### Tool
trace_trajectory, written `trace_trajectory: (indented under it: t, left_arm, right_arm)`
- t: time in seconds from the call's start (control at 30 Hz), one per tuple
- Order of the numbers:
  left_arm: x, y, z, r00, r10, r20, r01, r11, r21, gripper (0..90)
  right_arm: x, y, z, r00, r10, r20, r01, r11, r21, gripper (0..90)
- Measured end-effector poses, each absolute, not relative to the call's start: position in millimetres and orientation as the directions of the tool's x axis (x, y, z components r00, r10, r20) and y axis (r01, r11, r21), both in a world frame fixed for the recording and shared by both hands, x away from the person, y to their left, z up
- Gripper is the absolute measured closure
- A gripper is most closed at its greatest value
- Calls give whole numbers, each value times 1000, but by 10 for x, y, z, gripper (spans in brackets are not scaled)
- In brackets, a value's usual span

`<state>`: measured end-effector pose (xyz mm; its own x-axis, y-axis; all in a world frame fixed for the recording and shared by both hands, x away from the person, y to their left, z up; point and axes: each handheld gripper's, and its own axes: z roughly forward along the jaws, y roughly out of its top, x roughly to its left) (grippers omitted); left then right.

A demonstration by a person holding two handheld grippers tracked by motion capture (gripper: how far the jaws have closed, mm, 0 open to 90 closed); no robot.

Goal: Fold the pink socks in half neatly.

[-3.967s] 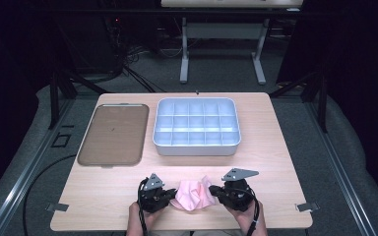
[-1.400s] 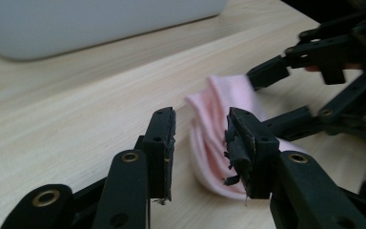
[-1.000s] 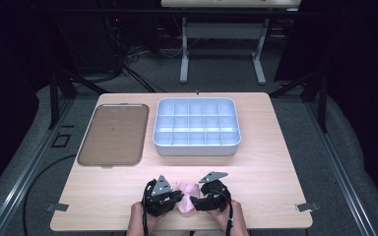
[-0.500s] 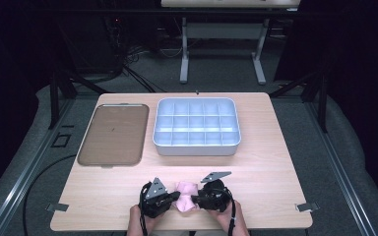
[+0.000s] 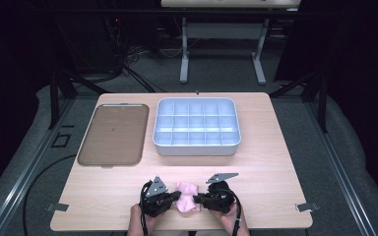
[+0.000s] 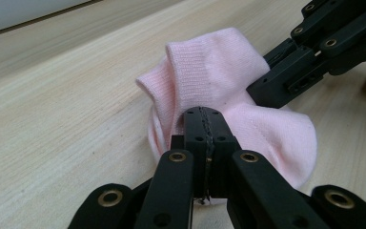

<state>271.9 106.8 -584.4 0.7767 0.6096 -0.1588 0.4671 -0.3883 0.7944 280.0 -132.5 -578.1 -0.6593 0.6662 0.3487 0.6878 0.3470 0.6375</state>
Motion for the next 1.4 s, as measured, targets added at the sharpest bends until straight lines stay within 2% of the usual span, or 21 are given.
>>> trace_trajectory:
  t: [0.53,0.8,1.4]
  left_arm:
    - [2875,756,-5833,813,547,-199,466,-406,786,896]
    - [2889,672,-5853,819,540,-196,460,-411,787,896]
    - [2921,720,-5875,825,509,-247,475,-386,791,894]
  right_arm:
    - [2652,-1597,-5535,-641,683,351,674,281,683,841]
    - [2662,-1502,-5478,-678,648,347,637,283,717,851]
    - [2686,-1429,-5559,-675,651,345,644,292,707,851]
